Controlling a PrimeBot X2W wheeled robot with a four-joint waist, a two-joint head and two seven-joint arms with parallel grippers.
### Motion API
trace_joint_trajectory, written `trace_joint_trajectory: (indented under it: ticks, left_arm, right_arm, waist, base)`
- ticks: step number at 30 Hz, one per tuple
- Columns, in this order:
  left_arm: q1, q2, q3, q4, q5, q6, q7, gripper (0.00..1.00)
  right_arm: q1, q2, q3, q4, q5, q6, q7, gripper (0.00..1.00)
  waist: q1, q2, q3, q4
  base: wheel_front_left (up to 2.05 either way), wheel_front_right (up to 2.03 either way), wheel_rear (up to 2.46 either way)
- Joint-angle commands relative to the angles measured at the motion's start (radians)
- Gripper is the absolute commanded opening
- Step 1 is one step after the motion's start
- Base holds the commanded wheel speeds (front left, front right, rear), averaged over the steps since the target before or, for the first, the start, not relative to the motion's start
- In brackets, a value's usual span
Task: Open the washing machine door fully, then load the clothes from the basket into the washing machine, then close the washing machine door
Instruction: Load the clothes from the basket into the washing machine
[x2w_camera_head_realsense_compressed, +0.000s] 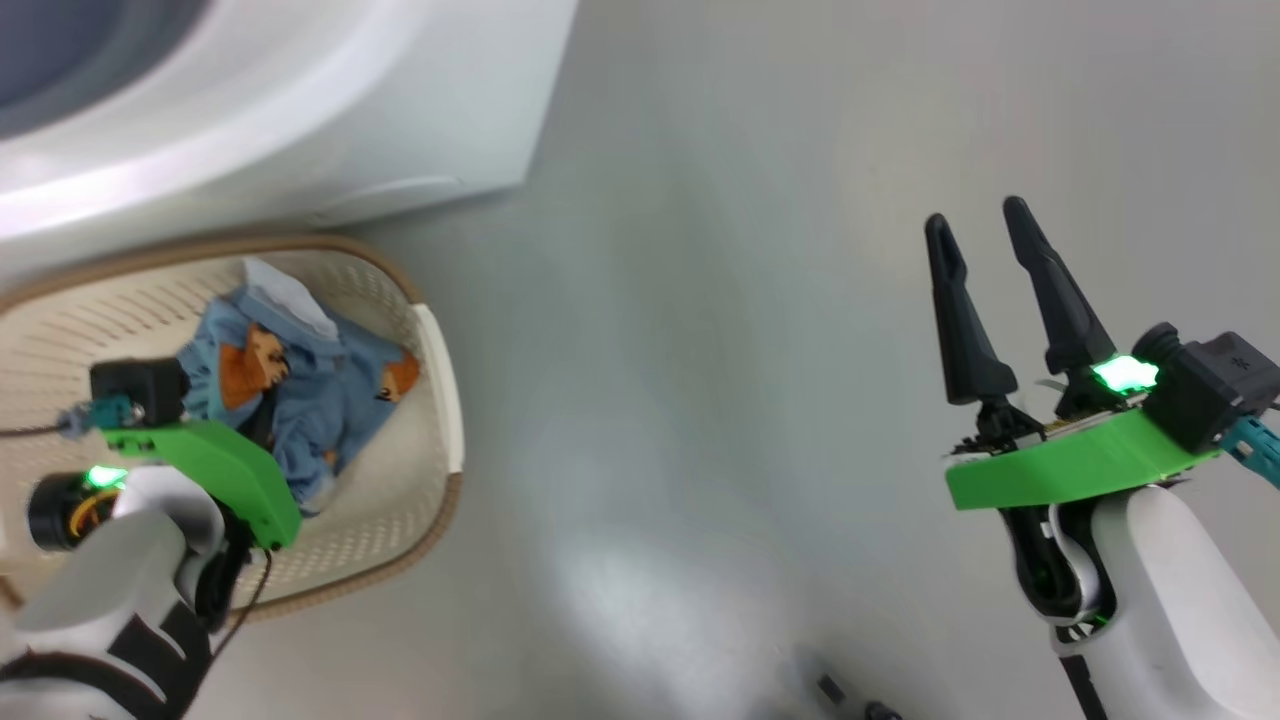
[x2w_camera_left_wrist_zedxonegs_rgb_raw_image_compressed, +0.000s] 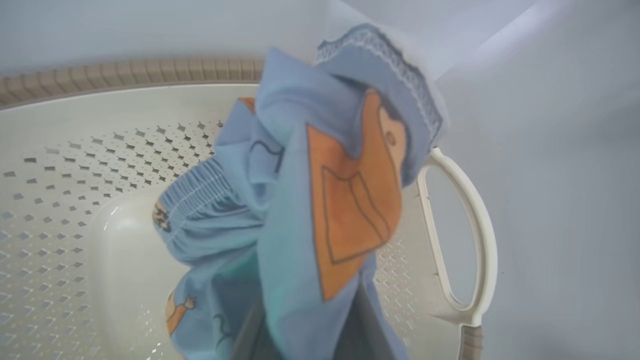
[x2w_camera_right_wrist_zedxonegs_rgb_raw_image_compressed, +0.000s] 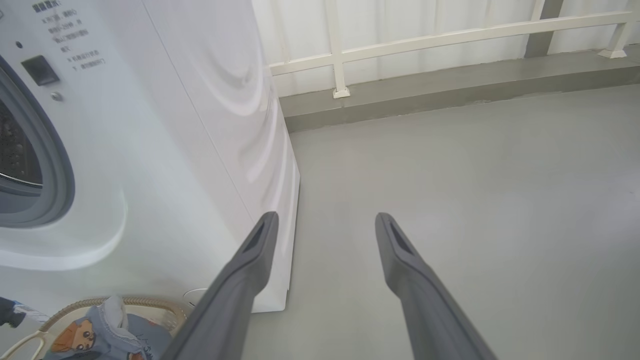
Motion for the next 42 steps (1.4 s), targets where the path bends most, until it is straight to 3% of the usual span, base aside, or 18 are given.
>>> trace_joint_trajectory:
  ticks: [1, 8, 12, 17, 27, 32, 42]
  left_arm:
    - [0.032, 0.025, 0.018, -0.018, -0.009, 0.001, -0.028, 0.00]
    - [0.057, 0.030, 0.036, -0.047, -0.004, 0.001, -0.056, 0.00]
    - [0.068, 0.042, 0.106, -0.101, 0.038, 0.001, -0.057, 0.00]
    - [0.129, 0.056, 0.245, -0.181, 0.136, 0.004, -0.057, 0.00]
    - [0.362, 0.056, 0.582, -0.461, 0.394, 0.062, -0.057, 0.00]
    - [0.484, 0.028, 0.731, -0.625, 0.525, 0.083, -0.057, 0.00]
    - [0.666, -0.065, 0.940, -0.850, 0.694, 0.056, -0.057, 0.00]
  right_arm:
    - [0.045, -0.021, 0.007, -0.017, -0.004, 0.006, -0.008, 1.00]
    - [0.088, -0.048, -0.011, -0.010, -0.004, 0.006, -0.008, 1.00]
    - [0.117, -0.061, -0.024, -0.007, -0.003, 0.006, -0.008, 1.00]
    - [0.155, -0.075, -0.036, -0.001, -0.001, 0.006, -0.008, 1.00]
    - [0.237, -0.090, -0.053, 0.006, 0.004, 0.006, -0.008, 1.00]
    - [0.269, -0.101, -0.065, 0.004, 0.008, 0.006, -0.008, 1.00]
    - [0.333, -0.115, -0.107, 0.002, 0.009, 0.006, -0.008, 1.00]
  waist:
    - [-0.0001, 0.0000, -0.091, 0.064]
    - [-0.0001, 0.0000, -0.173, 0.109]
    - [-0.0001, 0.0000, -0.223, 0.135]
    - [-0.0001, 0.0000, -0.290, 0.156]
    - [-0.0001, 0.0000, -0.407, 0.188]
    - [-0.0001, 0.0000, -0.439, 0.205]
    - [-0.0001, 0.0000, -0.489, 0.240]
  base:
    - [0.00, 0.00, 0.00]
    - [0.00, 0.00, 0.00]
    - [0.00, 0.00, 0.00]
    - [0.00, 0.00, 0.00]
    - [0.00, 0.00, 0.00]
    - [0.00, 0.00, 0.00]
    - [0.00, 0.00, 0.00]
